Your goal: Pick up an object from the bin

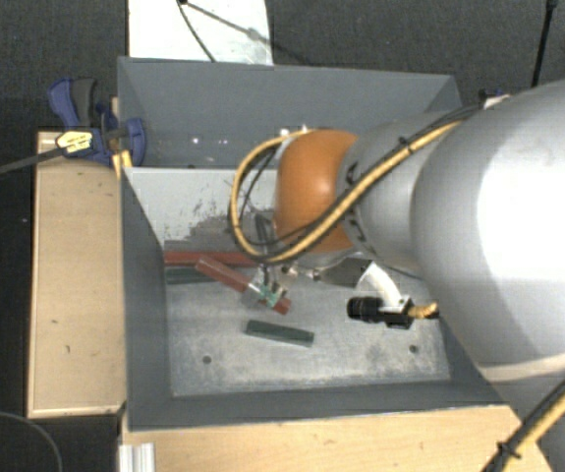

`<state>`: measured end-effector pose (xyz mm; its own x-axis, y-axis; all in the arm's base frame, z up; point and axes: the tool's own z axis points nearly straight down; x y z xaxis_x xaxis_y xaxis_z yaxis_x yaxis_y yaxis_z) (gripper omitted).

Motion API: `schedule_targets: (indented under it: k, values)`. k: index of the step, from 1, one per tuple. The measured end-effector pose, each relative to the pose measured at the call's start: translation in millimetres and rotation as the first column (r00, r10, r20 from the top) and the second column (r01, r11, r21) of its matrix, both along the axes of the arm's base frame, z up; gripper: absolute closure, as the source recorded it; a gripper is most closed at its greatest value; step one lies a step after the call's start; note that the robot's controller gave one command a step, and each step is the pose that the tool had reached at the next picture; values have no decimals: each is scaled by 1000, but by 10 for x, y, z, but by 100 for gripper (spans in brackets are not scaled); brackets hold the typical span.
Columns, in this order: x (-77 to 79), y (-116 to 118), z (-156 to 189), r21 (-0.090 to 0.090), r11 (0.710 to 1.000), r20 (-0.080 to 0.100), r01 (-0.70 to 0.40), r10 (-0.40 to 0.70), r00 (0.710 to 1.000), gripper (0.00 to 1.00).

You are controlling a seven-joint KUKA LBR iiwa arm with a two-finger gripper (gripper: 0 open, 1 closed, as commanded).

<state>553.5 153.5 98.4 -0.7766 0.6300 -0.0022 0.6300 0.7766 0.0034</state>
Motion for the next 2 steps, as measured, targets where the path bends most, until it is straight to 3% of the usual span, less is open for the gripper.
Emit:
schedule_targets:
  k: [1,2]
  values:
    - [8,-2,198,0,1000,0,0,0,1000,100]
    - [17,-5,624,0,1000,0,-5,5,1000,100]
